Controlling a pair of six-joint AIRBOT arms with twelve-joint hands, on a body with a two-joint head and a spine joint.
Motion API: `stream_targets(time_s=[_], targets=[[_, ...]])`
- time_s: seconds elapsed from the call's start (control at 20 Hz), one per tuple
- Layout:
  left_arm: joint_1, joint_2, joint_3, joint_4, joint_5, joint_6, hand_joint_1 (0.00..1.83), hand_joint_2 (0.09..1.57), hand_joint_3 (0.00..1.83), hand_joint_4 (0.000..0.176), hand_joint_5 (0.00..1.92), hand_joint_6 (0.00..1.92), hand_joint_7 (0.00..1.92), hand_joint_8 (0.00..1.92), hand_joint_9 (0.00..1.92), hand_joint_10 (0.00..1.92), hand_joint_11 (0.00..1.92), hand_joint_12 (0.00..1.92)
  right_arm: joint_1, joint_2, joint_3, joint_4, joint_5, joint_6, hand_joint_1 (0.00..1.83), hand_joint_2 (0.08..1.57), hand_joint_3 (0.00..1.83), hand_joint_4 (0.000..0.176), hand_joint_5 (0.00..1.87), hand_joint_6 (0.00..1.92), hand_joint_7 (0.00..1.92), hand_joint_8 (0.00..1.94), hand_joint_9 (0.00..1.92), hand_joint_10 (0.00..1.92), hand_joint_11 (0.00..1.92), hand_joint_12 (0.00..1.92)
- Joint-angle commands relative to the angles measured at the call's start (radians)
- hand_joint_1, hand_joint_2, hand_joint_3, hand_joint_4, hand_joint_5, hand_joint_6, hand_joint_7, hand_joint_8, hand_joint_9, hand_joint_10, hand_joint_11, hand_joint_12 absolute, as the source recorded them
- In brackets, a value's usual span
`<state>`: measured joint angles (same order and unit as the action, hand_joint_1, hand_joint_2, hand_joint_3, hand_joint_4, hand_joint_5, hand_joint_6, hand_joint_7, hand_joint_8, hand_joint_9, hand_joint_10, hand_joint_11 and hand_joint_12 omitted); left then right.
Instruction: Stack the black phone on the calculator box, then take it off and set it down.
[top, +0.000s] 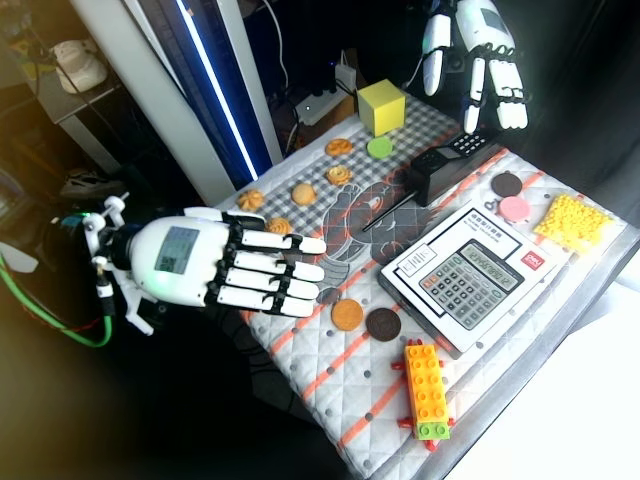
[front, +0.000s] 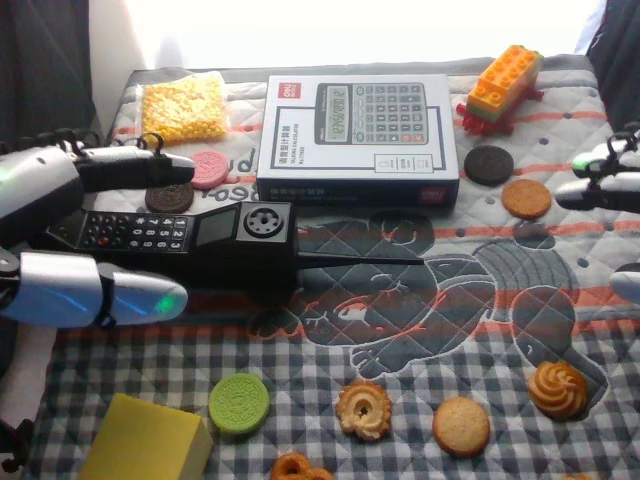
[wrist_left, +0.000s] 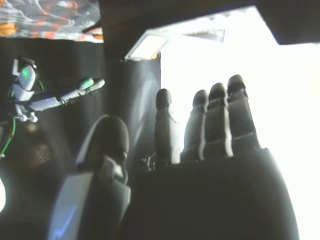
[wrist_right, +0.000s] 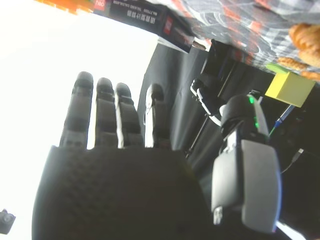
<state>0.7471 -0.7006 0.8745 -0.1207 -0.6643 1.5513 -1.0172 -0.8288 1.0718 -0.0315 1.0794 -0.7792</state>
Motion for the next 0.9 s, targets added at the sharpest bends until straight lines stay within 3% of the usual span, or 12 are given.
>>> stream_targets(time_s=[0.0, 0.05, 0.1, 0.2, 0.3, 0.35, 0.55, 0.6, 0.65, 0.7, 0.8, 0.85], targets=[[-0.03, -0.006, 0.017, -0.005, -0.09, -0.005, 0.64, 0.94, 0.0, 0.066, 0.23, 0.0, 0.29, 0.0, 0.29, 0.03, 0.0, 0.81, 0.011, 0.007, 0.0, 0.026, 0.119, 0.003, 0.28, 1.27, 0.0, 0.062, 0.47, 0.0, 0.39, 0.0, 0.4, 0.01, 0.24, 0.54], [-0.054, -0.021, 0.034, -0.002, -0.064, -0.005, 0.66, 0.91, 0.0, 0.057, 0.24, 0.0, 0.3, 0.0, 0.32, 0.02, 0.0, 0.89, 0.011, 0.007, 0.0, 0.026, 0.119, 0.003, 0.25, 1.28, 0.0, 0.056, 0.48, 0.0, 0.41, 0.0, 0.42, 0.0, 0.27, 0.49], [-0.082, -0.037, 0.055, 0.007, -0.029, -0.005, 0.68, 0.88, 0.0, 0.077, 0.23, 0.0, 0.3, 0.0, 0.33, 0.02, 0.0, 0.95, 0.011, 0.007, 0.0, 0.025, 0.119, 0.003, 0.27, 1.29, 0.0, 0.049, 0.48, 0.0, 0.4, 0.0, 0.41, 0.0, 0.26, 0.47], [-0.127, -0.063, 0.08, 0.031, 0.039, 0.009, 0.68, 0.85, 0.0, 0.095, 0.18, 0.0, 0.24, 0.0, 0.29, 0.0, 0.0, 0.95, 0.011, 0.006, 0.0, 0.023, 0.119, 0.003, 0.3, 1.3, 0.0, 0.042, 0.48, 0.0, 0.4, 0.0, 0.41, 0.0, 0.28, 0.39], [-0.19, -0.092, 0.085, 0.025, 0.116, 0.136, 0.69, 0.84, 0.0, 0.107, 0.14, 0.0, 0.19, 0.0, 0.25, 0.0, 0.0, 0.82, 0.008, 0.006, 0.0, 0.023, 0.119, 0.003, 0.29, 1.29, 0.0, 0.045, 0.47, 0.0, 0.4, 0.0, 0.41, 0.0, 0.34, 0.3], [-0.198, -0.1, 0.084, 0.021, 0.13, 0.171, 0.72, 0.82, 0.0, 0.128, 0.09, 0.0, 0.17, 0.0, 0.22, 0.0, 0.0, 0.75, 0.008, 0.006, 0.0, 0.023, 0.119, 0.003, 0.29, 1.29, 0.0, 0.058, 0.46, 0.0, 0.4, 0.0, 0.41, 0.0, 0.34, 0.28], [-0.196, -0.123, 0.095, 0.008, 0.163, 0.197, 0.73, 0.82, 0.0, 0.134, 0.08, 0.0, 0.16, 0.0, 0.22, 0.0, 0.0, 0.73, 0.009, 0.006, -0.001, 0.021, 0.119, 0.003, 0.29, 1.29, 0.0, 0.062, 0.46, 0.0, 0.4, 0.0, 0.41, 0.0, 0.34, 0.27], [-0.196, -0.13, 0.106, 0.001, 0.179, 0.197, 0.74, 0.79, 0.0, 0.16, 0.13, 0.01, 0.22, 0.01, 0.28, 0.02, 0.0, 0.77, 0.009, 0.006, -0.001, 0.021, 0.119, 0.003, 0.31, 1.3, 0.0, 0.064, 0.46, 0.0, 0.41, 0.0, 0.43, 0.01, 0.36, 0.27], [-0.196, -0.134, 0.113, -0.001, 0.191, 0.197, 0.75, 0.79, 0.0, 0.15, 0.15, 0.01, 0.24, 0.02, 0.29, 0.02, 0.0, 0.78, 0.009, 0.006, -0.001, 0.02, 0.119, 0.003, 0.32, 1.31, 0.0, 0.066, 0.45, 0.0, 0.41, 0.0, 0.42, 0.0, 0.35, 0.27], [-0.196, -0.138, 0.118, -0.001, 0.2, 0.198, 0.74, 0.82, 0.0, 0.11, 0.26, 0.02, 0.34, 0.02, 0.35, 0.03, 0.0, 0.81, 0.009, 0.006, -0.001, 0.02, 0.119, 0.003, 0.32, 1.3, 0.0, 0.062, 0.45, 0.0, 0.41, 0.0, 0.44, 0.01, 0.36, 0.27], [-0.2, -0.156, 0.122, -0.044, 0.217, 0.292, 0.76, 0.86, 0.0, 0.068, 0.36, 0.02, 0.39, 0.01, 0.39, 0.02, 0.0, 0.84, 0.009, 0.005, -0.001, 0.02, 0.119, 0.003, 0.33, 1.3, 0.0, 0.052, 0.46, 0.0, 0.42, 0.0, 0.45, 0.01, 0.37, 0.28], [-0.201, -0.163, 0.12, -0.066, 0.219, 0.35, 0.79, 0.88, 0.0, 0.07, 0.38, 0.02, 0.42, 0.01, 0.42, 0.03, 0.0, 0.91, 0.009, 0.005, -0.001, 0.02, 0.119, 0.003, 0.33, 1.3, 0.0, 0.04, 0.47, 0.0, 0.42, 0.01, 0.44, 0.01, 0.35, 0.27]])
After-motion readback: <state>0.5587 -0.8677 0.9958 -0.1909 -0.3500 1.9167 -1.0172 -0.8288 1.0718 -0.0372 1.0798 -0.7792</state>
